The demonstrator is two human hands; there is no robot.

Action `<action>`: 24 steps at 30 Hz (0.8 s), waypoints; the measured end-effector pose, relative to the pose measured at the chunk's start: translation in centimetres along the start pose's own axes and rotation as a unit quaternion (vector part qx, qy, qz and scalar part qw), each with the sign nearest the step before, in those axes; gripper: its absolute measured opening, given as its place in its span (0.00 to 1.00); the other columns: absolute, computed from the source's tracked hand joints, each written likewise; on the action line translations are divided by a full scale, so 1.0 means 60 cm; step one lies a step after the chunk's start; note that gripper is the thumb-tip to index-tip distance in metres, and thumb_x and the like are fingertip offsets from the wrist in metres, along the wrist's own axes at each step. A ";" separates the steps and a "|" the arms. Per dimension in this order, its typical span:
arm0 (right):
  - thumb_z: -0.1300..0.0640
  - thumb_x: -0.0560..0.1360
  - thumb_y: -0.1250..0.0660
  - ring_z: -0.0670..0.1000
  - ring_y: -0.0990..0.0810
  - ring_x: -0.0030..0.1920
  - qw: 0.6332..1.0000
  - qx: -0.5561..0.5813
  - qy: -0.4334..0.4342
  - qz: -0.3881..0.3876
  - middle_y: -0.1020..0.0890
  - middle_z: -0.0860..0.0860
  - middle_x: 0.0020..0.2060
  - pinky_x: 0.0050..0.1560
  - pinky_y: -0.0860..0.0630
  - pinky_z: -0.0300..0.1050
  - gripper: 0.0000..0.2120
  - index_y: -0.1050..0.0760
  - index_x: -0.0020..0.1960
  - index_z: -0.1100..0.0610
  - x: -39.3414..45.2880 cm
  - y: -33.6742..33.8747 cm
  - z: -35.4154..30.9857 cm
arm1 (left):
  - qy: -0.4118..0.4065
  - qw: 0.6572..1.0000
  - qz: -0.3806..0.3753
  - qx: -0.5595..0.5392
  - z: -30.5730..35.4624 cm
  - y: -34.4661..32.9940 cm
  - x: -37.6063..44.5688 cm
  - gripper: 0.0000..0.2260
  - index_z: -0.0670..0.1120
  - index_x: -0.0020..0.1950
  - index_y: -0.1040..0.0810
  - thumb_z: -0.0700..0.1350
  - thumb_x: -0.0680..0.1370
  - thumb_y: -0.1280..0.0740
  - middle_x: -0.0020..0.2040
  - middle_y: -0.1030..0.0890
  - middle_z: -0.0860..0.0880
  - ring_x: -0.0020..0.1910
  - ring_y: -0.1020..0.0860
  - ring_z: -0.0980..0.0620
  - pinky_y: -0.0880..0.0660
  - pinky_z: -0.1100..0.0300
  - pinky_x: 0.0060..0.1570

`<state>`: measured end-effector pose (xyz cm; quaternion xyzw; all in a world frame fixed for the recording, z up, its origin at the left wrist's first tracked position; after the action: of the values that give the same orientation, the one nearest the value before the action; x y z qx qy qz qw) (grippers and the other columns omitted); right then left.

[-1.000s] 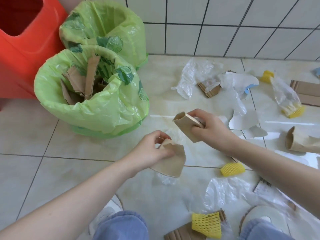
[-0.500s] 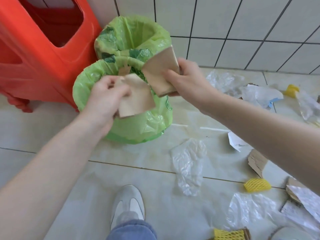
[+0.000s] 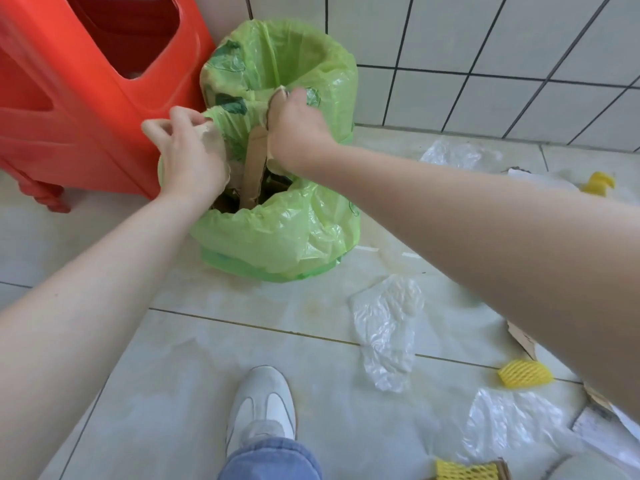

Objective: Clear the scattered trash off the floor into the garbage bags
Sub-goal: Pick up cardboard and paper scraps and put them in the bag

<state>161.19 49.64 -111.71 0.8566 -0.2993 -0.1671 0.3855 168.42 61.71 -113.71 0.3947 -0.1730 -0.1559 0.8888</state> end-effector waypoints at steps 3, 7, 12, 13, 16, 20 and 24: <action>0.66 0.76 0.42 0.61 0.26 0.58 0.998 -0.047 0.016 -0.038 0.30 0.62 0.61 0.53 0.26 0.49 0.20 0.41 0.67 0.62 -0.007 -0.024 -0.001 | -0.046 0.997 -0.031 0.060 0.005 -0.006 -0.001 0.15 0.43 0.63 0.32 0.37 0.77 0.40 0.66 0.39 0.41 0.48 0.29 0.45 0.31 0.54 0.47; 0.63 0.75 0.42 0.62 0.32 0.65 0.969 -0.222 0.062 -0.087 0.29 0.61 0.64 0.62 0.33 0.53 0.21 0.39 0.67 0.61 -0.027 -0.051 0.014 | -0.014 0.986 -0.144 0.078 0.009 -0.021 0.000 0.15 0.42 0.64 0.26 0.39 0.78 0.41 0.67 0.35 0.41 0.58 0.28 0.43 0.32 0.54 0.59; 0.54 0.77 0.43 0.64 0.45 0.73 0.931 -0.319 0.070 -0.161 0.33 0.63 0.70 0.71 0.45 0.56 0.32 0.53 0.76 0.63 -0.019 -0.063 0.029 | 0.077 0.951 -0.296 0.035 0.012 -0.023 -0.001 0.11 0.44 0.52 0.21 0.44 0.78 0.43 0.48 0.21 0.43 0.45 0.26 0.45 0.31 0.57 0.42; 0.54 0.77 0.43 0.65 0.45 0.73 0.930 -0.318 0.075 -0.166 0.33 0.63 0.69 0.71 0.45 0.56 0.32 0.52 0.75 0.63 -0.017 -0.058 0.028 | 0.070 0.953 -0.295 0.030 0.014 -0.024 0.001 0.11 0.45 0.53 0.21 0.42 0.78 0.42 0.47 0.22 0.45 0.44 0.25 0.46 0.31 0.58 0.39; 0.54 0.76 0.42 0.66 0.38 0.67 0.947 -0.258 0.136 -0.137 0.28 0.62 0.62 0.67 0.37 0.57 0.24 0.41 0.69 0.62 -0.015 -0.040 0.023 | 0.064 0.968 -0.240 0.016 0.013 -0.017 0.006 0.18 0.46 0.67 0.27 0.37 0.78 0.42 0.59 0.23 0.45 0.50 0.25 0.47 0.28 0.58 0.46; 0.53 0.76 0.40 0.61 0.33 0.63 0.954 -0.211 0.199 -0.075 0.28 0.58 0.62 0.62 0.33 0.53 0.24 0.38 0.69 0.60 -0.050 0.015 0.039 | 0.052 0.989 -0.135 0.008 0.021 0.004 -0.006 0.24 0.46 0.70 0.29 0.33 0.75 0.43 0.69 0.28 0.46 0.62 0.27 0.45 0.30 0.57 0.55; 0.54 0.77 0.40 0.59 0.32 0.63 0.961 -0.188 0.191 -0.066 0.29 0.57 0.64 0.63 0.33 0.51 0.25 0.39 0.72 0.59 -0.108 0.073 0.094 | -0.007 0.998 -0.061 0.025 0.053 0.024 -0.039 0.19 0.47 0.66 0.26 0.37 0.76 0.40 0.66 0.26 0.48 0.65 0.29 0.47 0.35 0.60 0.54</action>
<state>151.64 48.33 -111.66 0.8025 -0.1262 -0.0785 0.5779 165.17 61.51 -111.07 0.4251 -0.1590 -0.2080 0.8665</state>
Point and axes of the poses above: each hand's wrist, its own x-axis towards the middle knuckle, its own y-axis out of the back of the hand, z = x × y, the point moved 1 cm from there along x, towards the middle knuckle
